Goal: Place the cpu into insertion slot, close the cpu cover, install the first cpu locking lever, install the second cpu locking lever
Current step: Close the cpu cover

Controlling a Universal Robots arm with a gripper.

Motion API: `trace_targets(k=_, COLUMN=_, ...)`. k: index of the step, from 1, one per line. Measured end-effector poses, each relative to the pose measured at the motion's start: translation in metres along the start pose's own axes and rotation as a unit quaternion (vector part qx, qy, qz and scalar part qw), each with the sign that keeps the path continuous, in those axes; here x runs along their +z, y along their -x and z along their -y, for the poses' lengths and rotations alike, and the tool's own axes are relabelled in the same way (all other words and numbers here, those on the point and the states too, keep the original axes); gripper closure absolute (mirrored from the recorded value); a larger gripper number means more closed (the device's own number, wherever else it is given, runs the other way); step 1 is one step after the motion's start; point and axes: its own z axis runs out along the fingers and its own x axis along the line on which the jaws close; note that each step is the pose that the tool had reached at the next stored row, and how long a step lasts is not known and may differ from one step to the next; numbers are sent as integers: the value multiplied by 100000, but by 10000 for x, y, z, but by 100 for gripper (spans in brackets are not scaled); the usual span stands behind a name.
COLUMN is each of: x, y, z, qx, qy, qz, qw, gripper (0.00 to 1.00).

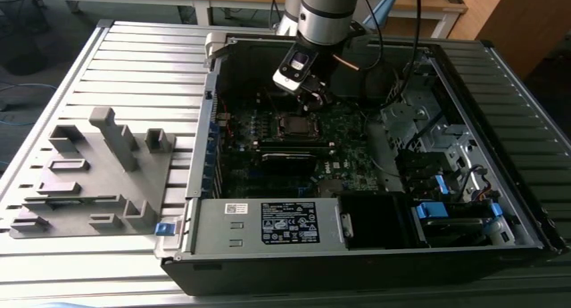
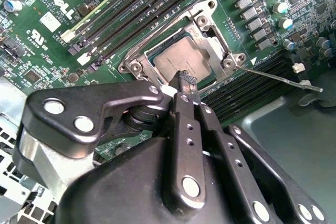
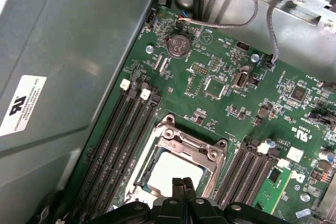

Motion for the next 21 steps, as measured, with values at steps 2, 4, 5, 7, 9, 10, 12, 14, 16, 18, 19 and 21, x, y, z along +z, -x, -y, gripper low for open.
trace_targets(k=2, x=0, y=0, z=0, qx=-6, qy=1, qz=-1, qw=100000, gripper=89)
trace_targets(k=4, x=0, y=0, z=0, qx=-7, qy=2, qz=-1, qw=100000, gripper=89)
trace_targets(k=5, x=0, y=0, z=0, qx=-7, qy=2, qz=-2, qw=100000, gripper=89)
trace_targets(k=7, x=0, y=0, z=0, qx=-12, qy=3, qz=-2, qw=100000, gripper=89)
trace_targets(k=9, x=0, y=0, z=0, qx=-14, qy=3, qz=-2, qw=100000, gripper=89)
trace_targets(k=10, x=0, y=0, z=0, qx=-16, qy=2, qz=-2, qw=100000, gripper=89)
trace_targets(k=12, x=0, y=0, z=0, qx=-93, qy=2, qz=-5, qw=100000, gripper=89)
trace_targets(k=14, x=0, y=0, z=0, qx=-366, qy=6, qz=-16, qw=99999, gripper=89)
trace_targets(k=16, x=0, y=0, z=0, qx=-800, qy=6, qz=-16, qw=99997, gripper=89)
trace_targets(k=18, x=0, y=0, z=0, qx=-1153, qy=0, qz=-13, qw=99993, gripper=89)
trace_targets(k=19, x=0, y=0, z=0, qx=-1256, qy=-3, qz=-9, qw=99992, gripper=89)
trace_targets(k=21, x=0, y=0, z=0, qx=-1318, qy=-6, qz=-9, qw=99991, gripper=89)
